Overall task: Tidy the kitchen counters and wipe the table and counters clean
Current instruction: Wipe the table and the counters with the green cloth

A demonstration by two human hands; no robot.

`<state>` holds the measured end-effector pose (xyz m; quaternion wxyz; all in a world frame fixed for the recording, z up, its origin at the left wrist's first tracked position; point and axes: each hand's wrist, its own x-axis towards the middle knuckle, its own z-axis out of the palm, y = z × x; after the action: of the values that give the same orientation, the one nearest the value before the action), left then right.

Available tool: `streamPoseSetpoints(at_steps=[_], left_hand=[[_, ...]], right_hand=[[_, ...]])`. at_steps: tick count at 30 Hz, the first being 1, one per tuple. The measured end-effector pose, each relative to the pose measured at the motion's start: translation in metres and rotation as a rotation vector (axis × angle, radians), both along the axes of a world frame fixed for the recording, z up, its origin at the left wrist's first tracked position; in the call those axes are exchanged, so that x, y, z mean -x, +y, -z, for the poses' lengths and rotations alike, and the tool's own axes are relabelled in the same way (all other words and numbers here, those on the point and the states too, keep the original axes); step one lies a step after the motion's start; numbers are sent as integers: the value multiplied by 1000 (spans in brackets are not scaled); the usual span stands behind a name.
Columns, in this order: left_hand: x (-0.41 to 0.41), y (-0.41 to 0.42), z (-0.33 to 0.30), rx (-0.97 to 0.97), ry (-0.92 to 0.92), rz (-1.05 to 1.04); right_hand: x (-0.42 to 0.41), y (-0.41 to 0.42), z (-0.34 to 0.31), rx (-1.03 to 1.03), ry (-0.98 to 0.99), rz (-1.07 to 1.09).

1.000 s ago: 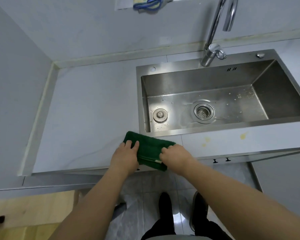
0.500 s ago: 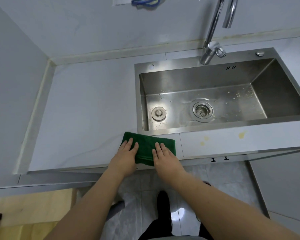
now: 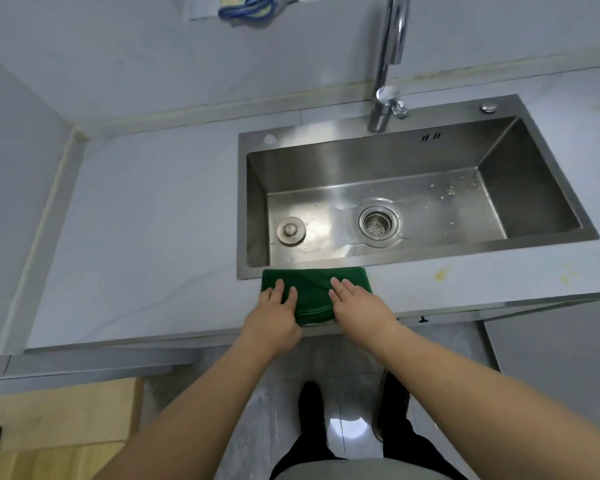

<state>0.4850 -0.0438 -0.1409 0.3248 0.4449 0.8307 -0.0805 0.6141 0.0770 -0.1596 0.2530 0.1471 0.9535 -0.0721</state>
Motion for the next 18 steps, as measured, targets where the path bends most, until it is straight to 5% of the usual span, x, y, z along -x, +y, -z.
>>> streamPoseSetpoints(at_steps=[8, 18], left_hand=[[-70, 71, 7, -79, 110, 177], [-46, 29, 3, -27, 81, 105]], right_hand=[[-63, 77, -7, -7, -65, 83], [-31, 50, 0, 74, 16, -76]])
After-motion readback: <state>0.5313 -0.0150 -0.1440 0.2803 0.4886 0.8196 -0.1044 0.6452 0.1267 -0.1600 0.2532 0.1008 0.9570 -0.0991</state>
